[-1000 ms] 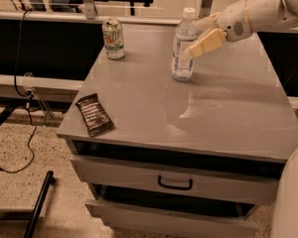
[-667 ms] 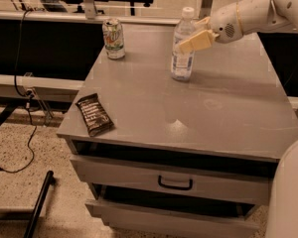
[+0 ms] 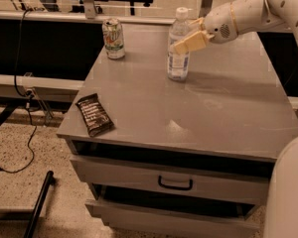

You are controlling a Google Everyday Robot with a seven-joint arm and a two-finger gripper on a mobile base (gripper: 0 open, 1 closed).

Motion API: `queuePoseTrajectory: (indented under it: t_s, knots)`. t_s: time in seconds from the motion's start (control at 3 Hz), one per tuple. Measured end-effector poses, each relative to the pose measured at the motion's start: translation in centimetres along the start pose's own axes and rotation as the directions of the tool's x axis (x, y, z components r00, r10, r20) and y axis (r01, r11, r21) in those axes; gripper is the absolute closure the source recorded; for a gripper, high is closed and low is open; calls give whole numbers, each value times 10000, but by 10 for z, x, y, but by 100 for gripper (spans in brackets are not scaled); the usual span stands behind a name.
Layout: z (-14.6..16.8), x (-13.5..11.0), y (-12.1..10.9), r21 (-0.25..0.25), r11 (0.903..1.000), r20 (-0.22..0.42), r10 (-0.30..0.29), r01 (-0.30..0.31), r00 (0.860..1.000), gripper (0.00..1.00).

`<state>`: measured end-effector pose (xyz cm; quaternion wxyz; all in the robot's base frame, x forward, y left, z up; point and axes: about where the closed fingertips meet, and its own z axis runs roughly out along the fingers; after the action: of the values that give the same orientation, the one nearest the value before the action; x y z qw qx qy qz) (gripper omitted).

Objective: Knock blue plastic bottle over

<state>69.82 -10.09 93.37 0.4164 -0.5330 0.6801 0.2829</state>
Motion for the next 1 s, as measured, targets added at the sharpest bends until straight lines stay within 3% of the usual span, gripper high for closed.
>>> queuePoseTrajectory:
  t_s: [0.33, 0.67, 1.0]
  knots:
    - [-38, -19, 41, 825, 9704, -2176, -2045, 2268, 9544, 100]
    - [-50, -27, 81, 818, 9400, -3206, -2898, 3311, 9018, 100]
    - [-32, -23, 118, 219, 9061, -4276, -3735, 4225, 8232, 100]
